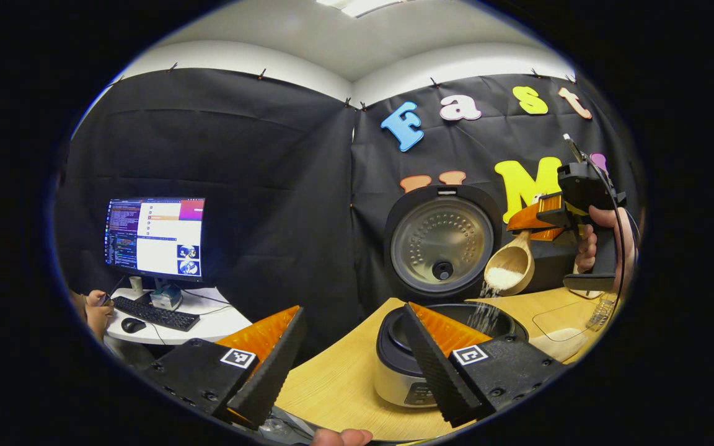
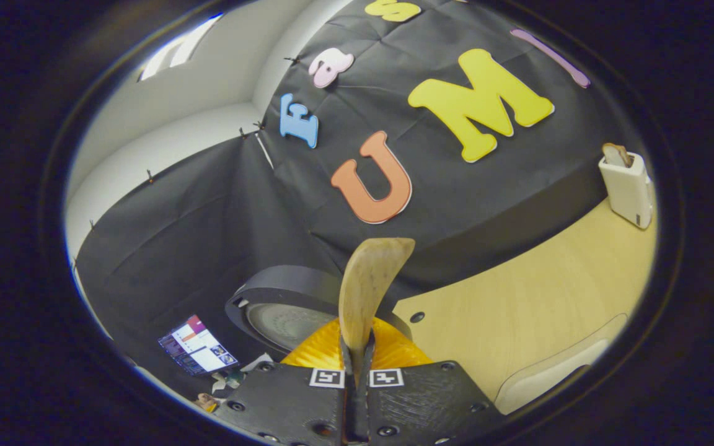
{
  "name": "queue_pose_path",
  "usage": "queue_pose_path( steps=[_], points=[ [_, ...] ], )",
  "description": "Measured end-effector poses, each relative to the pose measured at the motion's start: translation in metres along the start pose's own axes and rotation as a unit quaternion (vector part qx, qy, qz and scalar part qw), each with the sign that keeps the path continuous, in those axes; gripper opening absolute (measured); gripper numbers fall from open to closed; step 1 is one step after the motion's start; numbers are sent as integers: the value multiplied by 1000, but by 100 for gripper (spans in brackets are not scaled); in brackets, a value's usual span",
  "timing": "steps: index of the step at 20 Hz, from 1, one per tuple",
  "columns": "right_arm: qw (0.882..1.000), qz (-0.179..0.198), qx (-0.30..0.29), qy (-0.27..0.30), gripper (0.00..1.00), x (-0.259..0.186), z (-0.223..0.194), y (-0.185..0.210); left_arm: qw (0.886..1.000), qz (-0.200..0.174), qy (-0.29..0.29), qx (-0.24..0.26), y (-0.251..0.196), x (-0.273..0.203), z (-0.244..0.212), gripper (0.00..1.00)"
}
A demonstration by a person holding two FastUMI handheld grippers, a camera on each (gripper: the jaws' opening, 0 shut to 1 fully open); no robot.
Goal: Close the left gripper, press the button to open the rice cooker; take a wooden spoon from the chopstick holder with the right hand, scoop a spoonful of rice and pour it into the rice cooker, then put the wooden spoon back into the chopstick holder.
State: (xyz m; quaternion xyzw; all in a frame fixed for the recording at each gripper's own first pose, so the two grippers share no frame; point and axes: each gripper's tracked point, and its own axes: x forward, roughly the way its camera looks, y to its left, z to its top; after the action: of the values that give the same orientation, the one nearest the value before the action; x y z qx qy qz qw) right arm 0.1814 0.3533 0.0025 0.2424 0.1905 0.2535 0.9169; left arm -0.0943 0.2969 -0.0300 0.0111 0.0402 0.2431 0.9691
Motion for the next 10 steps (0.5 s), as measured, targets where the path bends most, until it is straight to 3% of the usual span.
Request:
queue_pose_path(
  steps=[10],
  points=[
    [992,10,-126,-1,0,12,-21,39,1000,2,1,0,3,0,-2,99]
  ],
)
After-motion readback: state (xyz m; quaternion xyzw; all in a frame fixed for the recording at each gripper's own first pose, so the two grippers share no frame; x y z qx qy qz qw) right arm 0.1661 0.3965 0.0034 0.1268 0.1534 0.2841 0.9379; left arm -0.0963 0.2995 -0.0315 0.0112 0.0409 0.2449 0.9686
